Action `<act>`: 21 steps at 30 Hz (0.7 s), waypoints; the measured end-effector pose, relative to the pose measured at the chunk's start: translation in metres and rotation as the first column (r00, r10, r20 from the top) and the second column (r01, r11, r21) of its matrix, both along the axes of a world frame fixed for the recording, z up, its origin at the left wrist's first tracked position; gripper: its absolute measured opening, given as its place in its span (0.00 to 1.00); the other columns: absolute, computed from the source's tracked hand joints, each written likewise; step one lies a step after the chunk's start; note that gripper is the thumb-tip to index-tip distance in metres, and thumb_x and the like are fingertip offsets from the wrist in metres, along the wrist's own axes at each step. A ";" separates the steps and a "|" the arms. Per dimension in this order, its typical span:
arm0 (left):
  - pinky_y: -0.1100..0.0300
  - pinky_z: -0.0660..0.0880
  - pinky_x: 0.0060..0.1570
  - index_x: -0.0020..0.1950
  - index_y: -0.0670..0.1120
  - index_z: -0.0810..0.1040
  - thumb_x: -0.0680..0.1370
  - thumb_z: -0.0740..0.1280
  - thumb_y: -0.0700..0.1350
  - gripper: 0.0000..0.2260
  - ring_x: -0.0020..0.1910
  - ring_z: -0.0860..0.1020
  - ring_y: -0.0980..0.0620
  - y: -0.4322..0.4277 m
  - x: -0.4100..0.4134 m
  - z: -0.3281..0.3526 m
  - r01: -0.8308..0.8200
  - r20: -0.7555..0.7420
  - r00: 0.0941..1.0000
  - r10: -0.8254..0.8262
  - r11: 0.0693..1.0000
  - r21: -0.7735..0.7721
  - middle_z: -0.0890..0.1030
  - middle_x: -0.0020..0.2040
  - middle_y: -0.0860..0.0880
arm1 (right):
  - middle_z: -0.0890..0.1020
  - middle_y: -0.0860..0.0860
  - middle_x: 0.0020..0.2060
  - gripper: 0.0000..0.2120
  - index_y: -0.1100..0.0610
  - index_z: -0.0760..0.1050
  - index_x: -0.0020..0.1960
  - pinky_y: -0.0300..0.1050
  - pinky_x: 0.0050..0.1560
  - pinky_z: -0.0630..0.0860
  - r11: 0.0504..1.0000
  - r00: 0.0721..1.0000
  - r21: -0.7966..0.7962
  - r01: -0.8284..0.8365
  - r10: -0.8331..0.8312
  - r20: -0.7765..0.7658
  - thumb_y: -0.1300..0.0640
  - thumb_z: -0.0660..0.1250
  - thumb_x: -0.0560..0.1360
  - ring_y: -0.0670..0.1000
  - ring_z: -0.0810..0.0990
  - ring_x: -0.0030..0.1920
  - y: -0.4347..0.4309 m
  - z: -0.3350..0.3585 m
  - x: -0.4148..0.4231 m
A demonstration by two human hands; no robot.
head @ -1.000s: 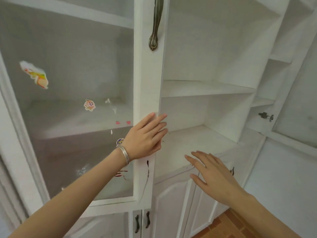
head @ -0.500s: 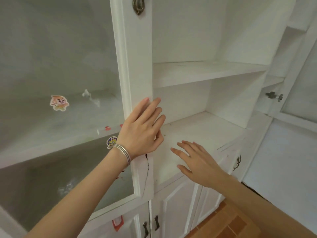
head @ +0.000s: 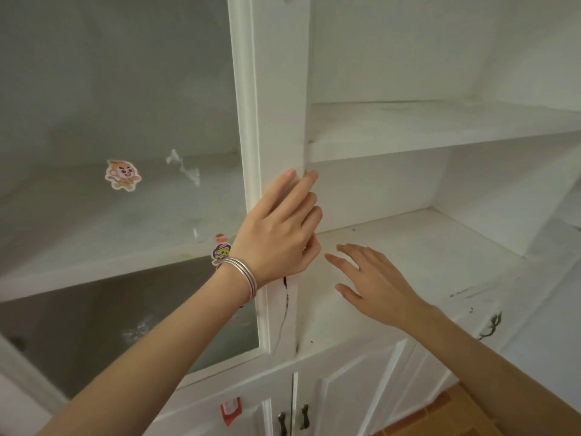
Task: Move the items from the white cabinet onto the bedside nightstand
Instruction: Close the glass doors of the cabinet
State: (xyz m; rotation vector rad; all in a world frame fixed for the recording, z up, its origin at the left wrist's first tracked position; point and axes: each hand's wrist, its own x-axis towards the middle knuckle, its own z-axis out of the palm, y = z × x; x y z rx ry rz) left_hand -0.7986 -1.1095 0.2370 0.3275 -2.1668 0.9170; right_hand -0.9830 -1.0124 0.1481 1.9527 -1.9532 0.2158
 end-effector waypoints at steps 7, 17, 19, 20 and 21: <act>0.48 0.53 0.73 0.41 0.42 0.80 0.72 0.60 0.43 0.10 0.66 0.71 0.42 0.000 0.002 -0.002 0.036 0.012 0.999 -0.036 0.999 -0.008 0.80 0.45 0.44 | 0.74 0.59 0.62 0.22 0.56 0.71 0.66 0.54 0.58 0.73 0.999 0.999 -0.042 0.031 -0.031 0.013 0.50 0.63 0.74 0.59 0.75 0.60 0.020 -0.003 -0.008; 0.52 0.77 0.40 0.53 0.47 0.79 0.70 0.58 0.51 0.17 0.51 0.77 0.46 0.052 -0.049 -0.067 0.200 0.125 0.937 -0.325 0.798 0.568 0.78 0.53 0.47 | 0.73 0.58 0.64 0.24 0.54 0.68 0.68 0.56 0.59 0.72 0.965 0.965 0.051 0.258 -0.260 0.029 0.46 0.53 0.75 0.58 0.73 0.63 0.121 -0.023 -0.033; 0.52 0.76 0.46 0.54 0.47 0.79 0.70 0.58 0.52 0.19 0.52 0.78 0.45 0.064 -0.071 -0.077 0.191 0.195 0.914 -0.354 0.804 0.563 0.79 0.54 0.46 | 0.73 0.57 0.65 0.25 0.54 0.68 0.68 0.56 0.60 0.71 0.942 0.944 0.073 0.328 -0.330 0.019 0.45 0.52 0.75 0.58 0.73 0.63 0.151 -0.026 -0.044; 0.51 0.75 0.49 0.55 0.47 0.80 0.71 0.57 0.53 0.19 0.52 0.78 0.44 0.072 -0.082 -0.081 0.198 0.220 0.900 -0.376 0.804 0.561 0.79 0.55 0.45 | 0.73 0.57 0.65 0.25 0.54 0.68 0.68 0.56 0.60 0.71 0.927 0.930 0.082 0.366 -0.368 0.015 0.45 0.53 0.75 0.58 0.73 0.64 0.167 -0.027 -0.051; 0.50 0.75 0.50 0.56 0.47 0.80 0.71 0.57 0.53 0.20 0.52 0.78 0.44 0.082 -0.094 -0.085 0.208 0.240 0.885 -0.398 0.801 0.561 0.79 0.55 0.45 | 0.74 0.57 0.65 0.24 0.53 0.69 0.68 0.56 0.60 0.71 0.911 0.914 0.089 0.403 -0.406 0.011 0.45 0.54 0.75 0.58 0.73 0.64 0.184 -0.028 -0.058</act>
